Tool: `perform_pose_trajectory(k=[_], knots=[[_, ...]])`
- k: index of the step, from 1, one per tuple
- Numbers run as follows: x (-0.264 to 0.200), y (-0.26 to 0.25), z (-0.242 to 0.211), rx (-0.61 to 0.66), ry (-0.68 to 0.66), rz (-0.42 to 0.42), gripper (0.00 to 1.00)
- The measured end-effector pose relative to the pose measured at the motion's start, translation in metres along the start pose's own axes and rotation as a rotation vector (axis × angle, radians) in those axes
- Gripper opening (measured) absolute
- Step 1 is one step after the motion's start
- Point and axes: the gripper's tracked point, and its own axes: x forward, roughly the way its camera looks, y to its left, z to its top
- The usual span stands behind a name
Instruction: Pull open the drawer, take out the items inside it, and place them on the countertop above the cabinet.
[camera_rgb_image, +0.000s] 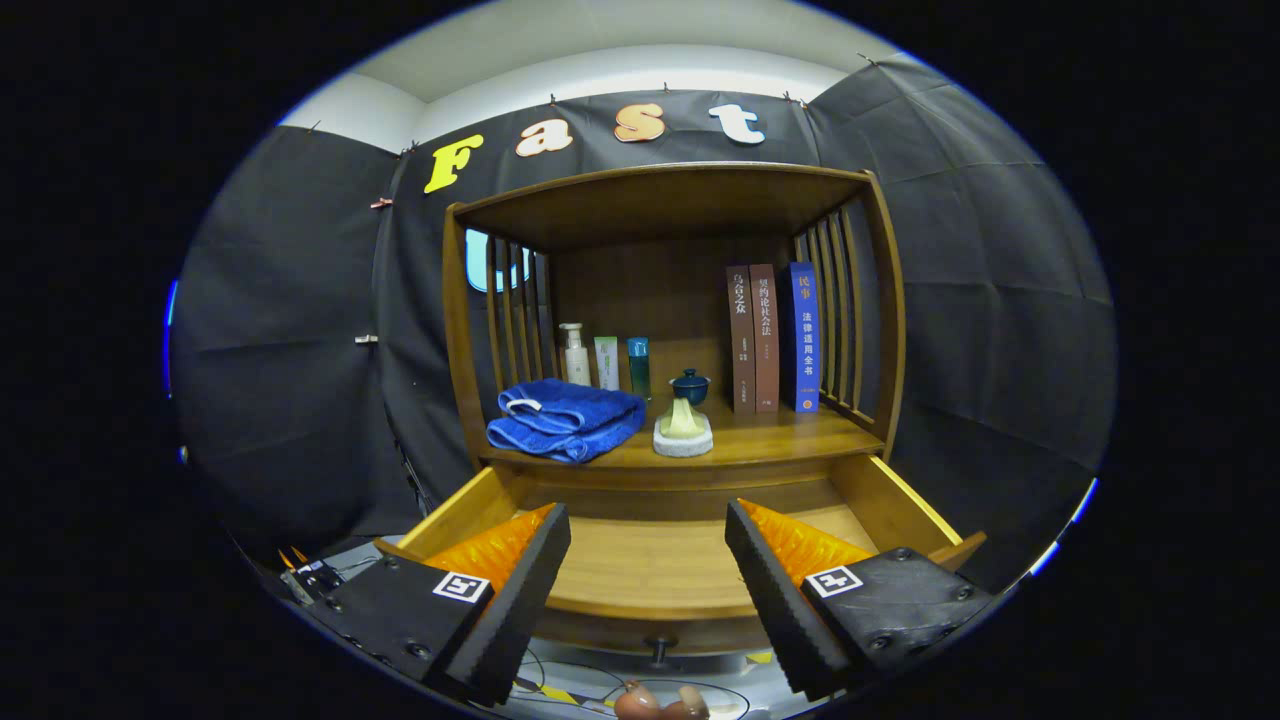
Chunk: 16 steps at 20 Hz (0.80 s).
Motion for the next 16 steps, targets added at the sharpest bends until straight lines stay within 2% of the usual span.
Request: perform_pose_trajectory(k=[3, 10, 16], knots=[[-0.016, -0.004, -0.032, 0.006, -0.017, -0.02, 0.99], [-0.009, -0.023, -0.107, 0.058, 0.048, -0.077, 0.99], [0.004, -0.018, -0.129, 0.043, 0.055, -0.068, 0.99]])
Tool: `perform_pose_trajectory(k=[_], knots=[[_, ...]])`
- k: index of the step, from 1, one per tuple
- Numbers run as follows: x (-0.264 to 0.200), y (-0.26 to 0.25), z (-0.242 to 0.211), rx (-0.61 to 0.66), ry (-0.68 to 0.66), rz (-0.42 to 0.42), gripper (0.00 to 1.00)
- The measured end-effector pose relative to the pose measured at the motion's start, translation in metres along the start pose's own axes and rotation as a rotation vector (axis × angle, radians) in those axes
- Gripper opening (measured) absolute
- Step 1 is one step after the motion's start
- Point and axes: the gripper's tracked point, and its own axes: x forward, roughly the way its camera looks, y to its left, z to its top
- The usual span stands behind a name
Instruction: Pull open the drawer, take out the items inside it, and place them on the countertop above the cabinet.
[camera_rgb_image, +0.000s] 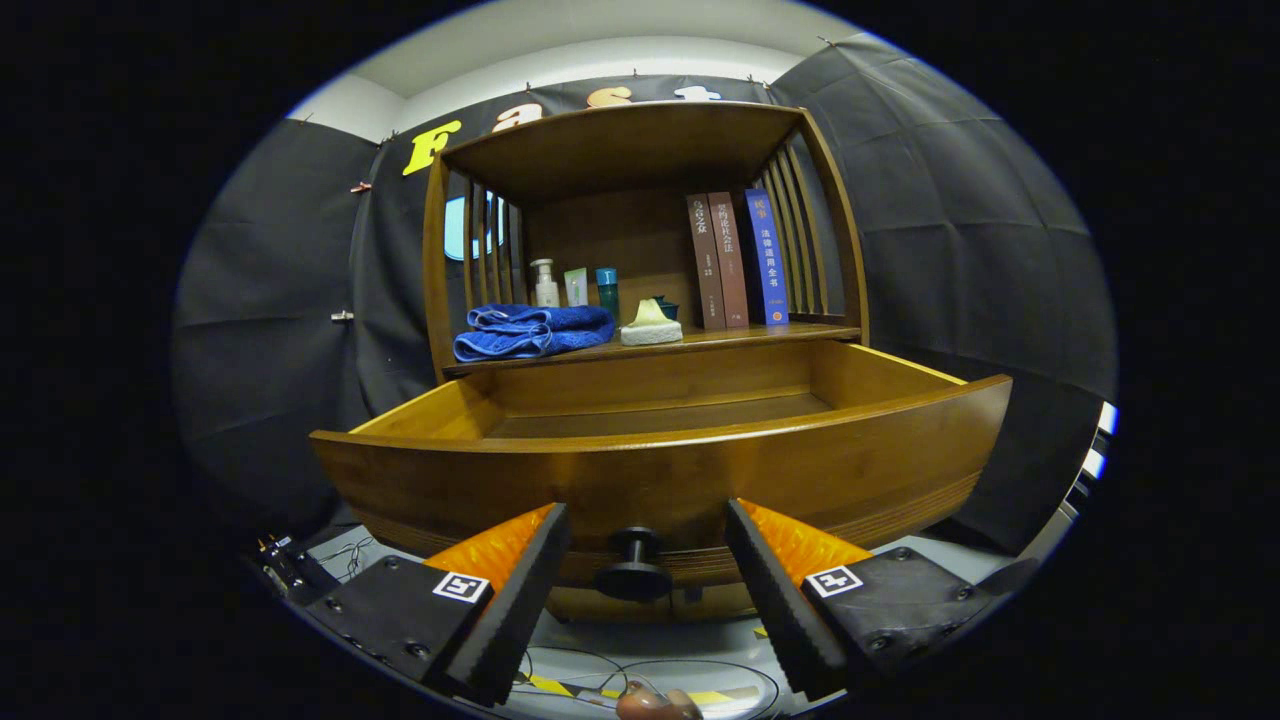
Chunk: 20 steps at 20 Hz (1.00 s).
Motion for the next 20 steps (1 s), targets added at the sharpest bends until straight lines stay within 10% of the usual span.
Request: perform_pose_trajectory(k=[20], knots=[[0.069, -0.001, 0.022, -0.021, -0.015, -0.065, 1.0]])
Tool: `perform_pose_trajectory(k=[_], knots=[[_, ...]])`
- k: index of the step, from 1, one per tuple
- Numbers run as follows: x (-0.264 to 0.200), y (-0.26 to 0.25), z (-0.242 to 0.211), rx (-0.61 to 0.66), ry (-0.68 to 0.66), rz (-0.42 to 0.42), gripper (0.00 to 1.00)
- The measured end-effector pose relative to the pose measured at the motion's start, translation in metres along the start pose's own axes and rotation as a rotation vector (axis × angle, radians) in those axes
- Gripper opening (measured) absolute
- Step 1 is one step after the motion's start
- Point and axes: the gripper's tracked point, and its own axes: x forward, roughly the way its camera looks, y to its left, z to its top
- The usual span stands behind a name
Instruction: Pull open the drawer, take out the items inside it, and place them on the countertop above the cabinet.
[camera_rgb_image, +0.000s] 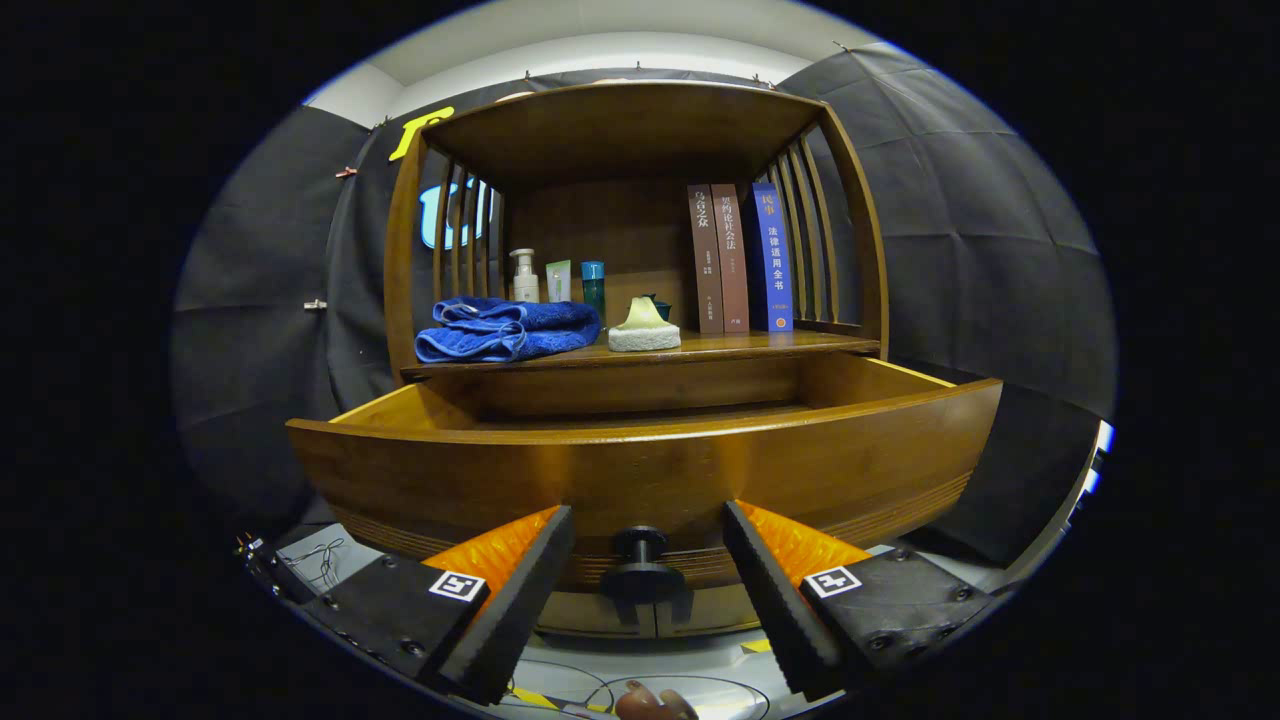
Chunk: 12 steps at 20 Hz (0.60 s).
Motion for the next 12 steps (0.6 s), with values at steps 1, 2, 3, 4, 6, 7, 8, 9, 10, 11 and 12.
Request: perform_pose_trajectory(k=[1, 2, 3, 4, 6, 7, 8, 9, 10, 11, 12], knots=[[0.009, 0.001, 0.006, 0.003, -0.019, 0.0, 1.0], [0.018, 0.002, 0.006, 0.008, -0.006, -0.003, 1.0], [0.029, 0.003, 0.007, 0.01, -0.009, -0.005, 1.0], [0.038, 0.003, 0.008, 0.012, -0.009, -0.006, 1.0], [0.057, 0.003, 0.011, 0.012, -0.011, -0.007, 1.0], [0.066, 0.003, 0.012, 0.012, -0.014, -0.004, 1.0], [0.074, 0.003, 0.013, 0.012, -0.016, -0.002, 1.0], [0.082, 0.003, 0.014, 0.012, -0.018, 0.001, 1.0], [0.09, 0.003, 0.015, 0.011, -0.016, 0.003, 1.0], [0.098, 0.003, 0.016, 0.011, -0.015, 0.004, 1.0], [0.104, 0.003, 0.017, 0.009, -0.012, 0.005, 1.0]])
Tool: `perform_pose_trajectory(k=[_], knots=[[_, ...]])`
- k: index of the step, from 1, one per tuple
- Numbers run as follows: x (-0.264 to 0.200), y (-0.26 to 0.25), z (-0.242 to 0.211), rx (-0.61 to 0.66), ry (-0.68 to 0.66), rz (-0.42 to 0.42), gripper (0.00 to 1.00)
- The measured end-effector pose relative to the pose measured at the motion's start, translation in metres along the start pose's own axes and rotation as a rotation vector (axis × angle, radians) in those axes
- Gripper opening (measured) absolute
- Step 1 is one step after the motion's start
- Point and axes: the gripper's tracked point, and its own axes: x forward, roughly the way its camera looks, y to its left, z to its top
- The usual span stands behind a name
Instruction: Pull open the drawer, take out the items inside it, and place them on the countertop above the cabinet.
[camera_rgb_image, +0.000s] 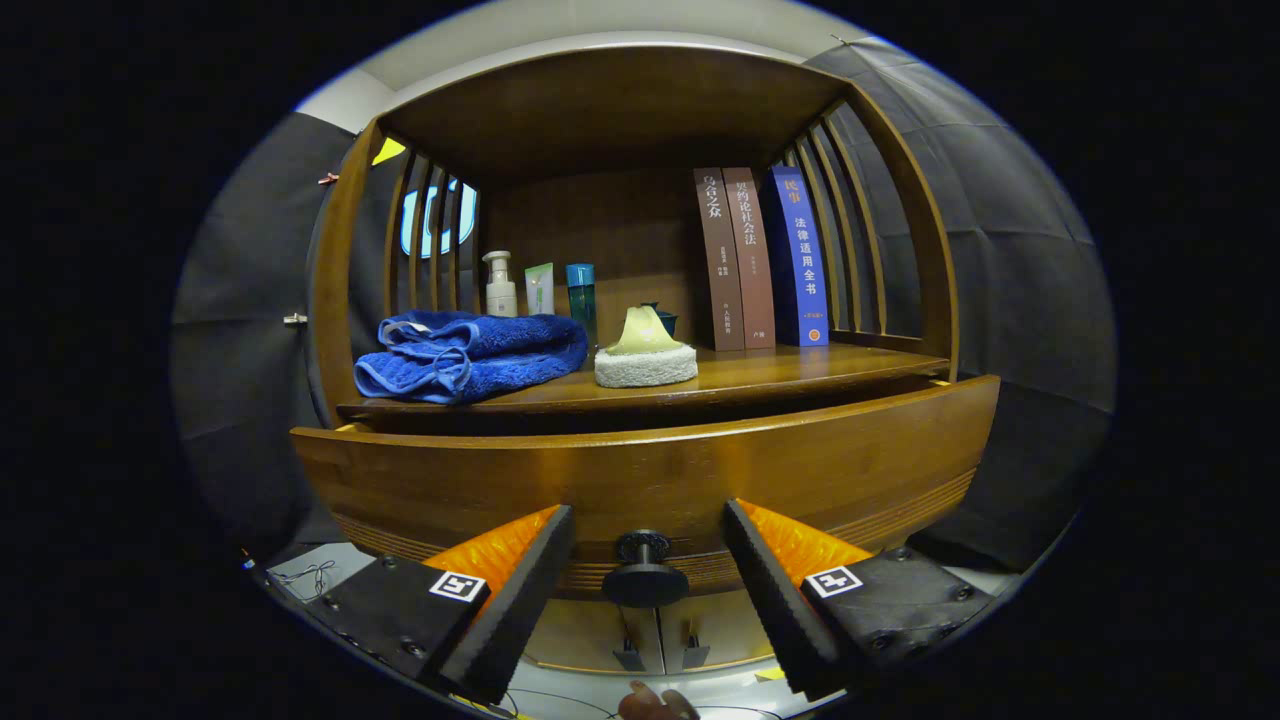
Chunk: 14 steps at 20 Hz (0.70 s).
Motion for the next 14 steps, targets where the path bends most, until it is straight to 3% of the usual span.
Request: perform_pose_trajectory(k=[14], knots=[[0.03, 0.003, 0.001, 0.008, -0.012, -0.014, 0.99]])
